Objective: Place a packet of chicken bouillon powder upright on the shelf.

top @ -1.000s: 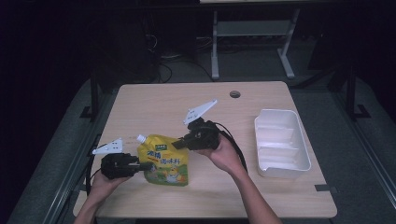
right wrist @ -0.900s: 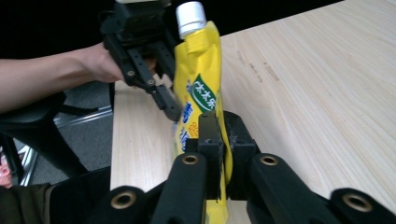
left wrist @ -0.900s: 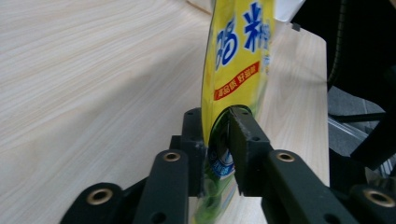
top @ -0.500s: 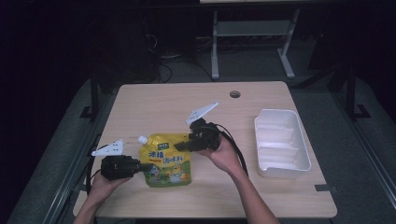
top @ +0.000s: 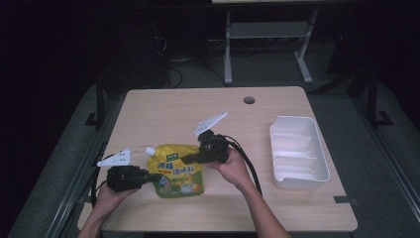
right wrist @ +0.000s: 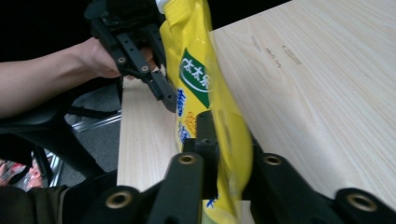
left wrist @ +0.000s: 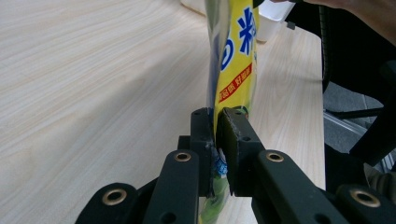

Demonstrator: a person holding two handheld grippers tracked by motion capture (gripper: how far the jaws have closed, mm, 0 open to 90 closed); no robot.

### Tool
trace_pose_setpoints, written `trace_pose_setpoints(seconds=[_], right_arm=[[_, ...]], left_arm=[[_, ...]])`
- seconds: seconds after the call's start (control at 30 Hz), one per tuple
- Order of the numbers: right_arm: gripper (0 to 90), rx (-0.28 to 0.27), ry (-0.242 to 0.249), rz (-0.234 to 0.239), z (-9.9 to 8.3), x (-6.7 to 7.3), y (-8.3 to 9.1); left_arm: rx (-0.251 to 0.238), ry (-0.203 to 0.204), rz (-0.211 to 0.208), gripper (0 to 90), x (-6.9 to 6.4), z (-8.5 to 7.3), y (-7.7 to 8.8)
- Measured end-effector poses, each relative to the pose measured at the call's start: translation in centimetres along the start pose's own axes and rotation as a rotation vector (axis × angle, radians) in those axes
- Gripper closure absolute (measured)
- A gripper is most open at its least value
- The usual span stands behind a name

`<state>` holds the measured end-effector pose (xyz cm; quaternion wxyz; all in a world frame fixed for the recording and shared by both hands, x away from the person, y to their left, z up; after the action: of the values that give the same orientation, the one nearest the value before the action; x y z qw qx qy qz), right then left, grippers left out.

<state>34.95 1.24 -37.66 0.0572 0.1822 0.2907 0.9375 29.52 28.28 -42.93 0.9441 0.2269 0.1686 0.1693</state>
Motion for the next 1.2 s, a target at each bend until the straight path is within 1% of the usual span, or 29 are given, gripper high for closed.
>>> trace_pose_setpoints(seconds=[0.03, 0.07, 0.13, 0.2, 0.27, 0.33, 0.4, 0.47, 0.5, 0.53, 0.57, 0.63, 0.67, 0.73, 0.77, 0.87, 1.07, 1.13, 1.17, 1.2], right_arm=[[87.3, 0.0, 0.0, 0.0, 0.0, 0.0, 0.0], [88.3, -0.001, 0.006, 0.013, 0.0, 0.1, 0.1], [89.2, -0.005, 0.017, 0.025, 0.0, 0.2, 0.2], [89.5, -0.008, 0.02, 0.039, 0.0, 0.3, 0.4], [89.5, -0.008, 0.031, 0.037, 0.1, 0.3, 1.0], [89.5, -0.014, 0.035, 0.027, 0.1, 0.3, 1.6], [89.5, -0.023, 0.03, 0.025, 0.1, 0.2, 2.6], [89.5, -0.03, 0.032, 0.02, 0.1, 0.1, 3.6], [89.5, -0.031, 0.032, 0.019, 0.1, -0.1, 4.7], [89.5, -0.031, 0.032, 0.019, 0.1, -0.1, 4.7], [89.5, -0.03, 0.034, 0.019, 0.2, -0.2, 5.2], [89.5, -0.027, 0.044, 0.009, 0.4, -0.3, 6.8], [89.5, -0.027, 0.044, 0.009, 0.4, -0.3, 6.8], [89.5, -0.025, 0.056, 0.001, 0.5, -0.5, 8.1], [89.4, -0.028, 0.058, -0.003, 0.6, -0.6, 8.7], [89.4, -0.03, 0.059, -0.016, 0.6, -1.1, 10.7], [89.3, -0.039, 0.037, -0.051, 0.1, -2.3, 14.3], [89.3, -0.045, 0.03, -0.06, -0.3, -2.7, 15.2], [89.3, -0.05, 0.022, -0.061, -0.5, -2.9, 15.7], [89.3, -0.053, 0.013, -0.064, -0.7, -3.2, 16.2]], left_arm=[[-0.004, -0.001, 0.001, 82.7, 0.0, 0.0, 0.1], [-0.006, -0.001, 0.001, 82.6, 0.0, 0.0, 0.1], [-0.01, 0.0, 0.005, 80.0, 0.0, 0.0, 0.1], [-0.011, 0.004, 0.011, 72.5, 0.0, 0.1, 0.2], [-0.014, 0.006, 0.02, 64.0, 0.0, 0.1, 0.3], [-0.018, 0.01, 0.026, 59.3, 0.1, 0.1, 0.4], [-0.016, 0.011, 0.04, 54.9, 0.2, 0.0, 0.5], [-0.013, 0.015, 0.046, 52.8, 0.3, -0.1, 0.6], [-0.014, 0.018, 0.049, 50.8, 0.3, -0.1, 0.5], [-0.008, 0.016, 0.054, 50.8, 0.4, -0.2, 0.5], [-0.004, 0.015, 0.061, 49.7, 0.4, -0.2, 0.5], [0.002, 0.016, 0.07, 45.7, 0.4, -0.2, 0.4], [0.005, 0.016, 0.073, 45.7, 0.4, -0.2, 0.4], [0.022, 0.009, 0.091, 42.7, 0.4, -0.3, 0.3], [0.03, 0.01, 0.097, 42.7, 0.4, -0.4, 0.3], [0.057, -0.004, 0.11, 42.2, 0.3, -0.5, 0.0], [0.097, -0.018, 0.136, 39.7, 0.3, -0.7, -0.4], [0.095, -0.016, 0.145, 39.2, 0.4, -0.9, -0.6], [0.101, -0.004, 0.146, 38.9, 0.5, -1.1, -0.7], [0.103, -0.001, 0.149, 38.0, 0.5, -1.2, -0.7]])
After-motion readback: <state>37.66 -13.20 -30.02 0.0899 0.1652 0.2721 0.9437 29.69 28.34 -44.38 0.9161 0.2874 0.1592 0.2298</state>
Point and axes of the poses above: each handheld gripper's, and its own axes: y roughly backward along the jaws, z roughly out of its top, x roughly to its left, the point moved 2 cm from there along -y, roughly forward along the jaws, and after that the axes turned 1 degree about x, right-handed, at the moved point
